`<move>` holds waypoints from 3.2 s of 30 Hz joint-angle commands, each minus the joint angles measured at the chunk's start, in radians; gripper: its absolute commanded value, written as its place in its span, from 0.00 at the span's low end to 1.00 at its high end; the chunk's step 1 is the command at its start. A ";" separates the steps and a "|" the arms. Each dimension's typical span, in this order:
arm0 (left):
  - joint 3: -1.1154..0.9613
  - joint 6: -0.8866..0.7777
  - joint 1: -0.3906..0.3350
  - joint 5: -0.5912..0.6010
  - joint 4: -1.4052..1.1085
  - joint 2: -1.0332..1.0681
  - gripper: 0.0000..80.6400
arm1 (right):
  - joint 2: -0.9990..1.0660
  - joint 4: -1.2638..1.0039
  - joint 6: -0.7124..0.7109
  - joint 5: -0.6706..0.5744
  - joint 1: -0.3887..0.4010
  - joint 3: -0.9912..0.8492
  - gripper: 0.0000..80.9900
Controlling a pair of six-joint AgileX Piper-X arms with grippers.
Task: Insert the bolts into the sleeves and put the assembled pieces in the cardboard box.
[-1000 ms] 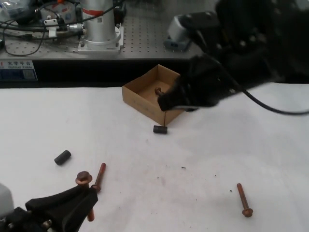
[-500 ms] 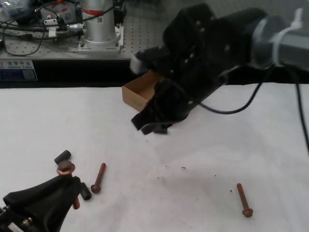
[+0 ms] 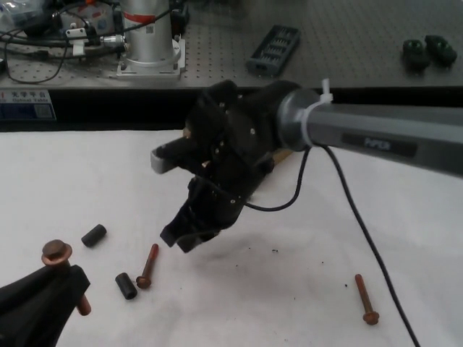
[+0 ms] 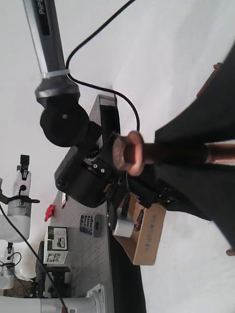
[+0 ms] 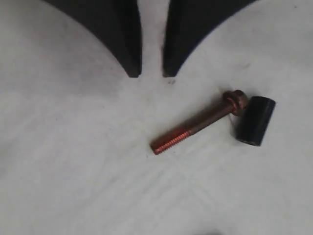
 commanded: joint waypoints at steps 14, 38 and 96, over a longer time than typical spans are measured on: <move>-0.003 0.012 -0.006 -0.006 -0.008 -0.010 0.01 | 0.132 0.172 -0.072 0.175 0.082 -0.128 0.36; -0.003 0.007 -0.006 -0.015 0.013 -0.010 0.01 | 0.194 0.331 -0.080 0.230 0.083 -0.225 0.36; -0.003 0.001 -0.006 0.015 0.012 -0.010 0.01 | 0.169 0.238 -0.191 0.208 0.158 -0.330 0.36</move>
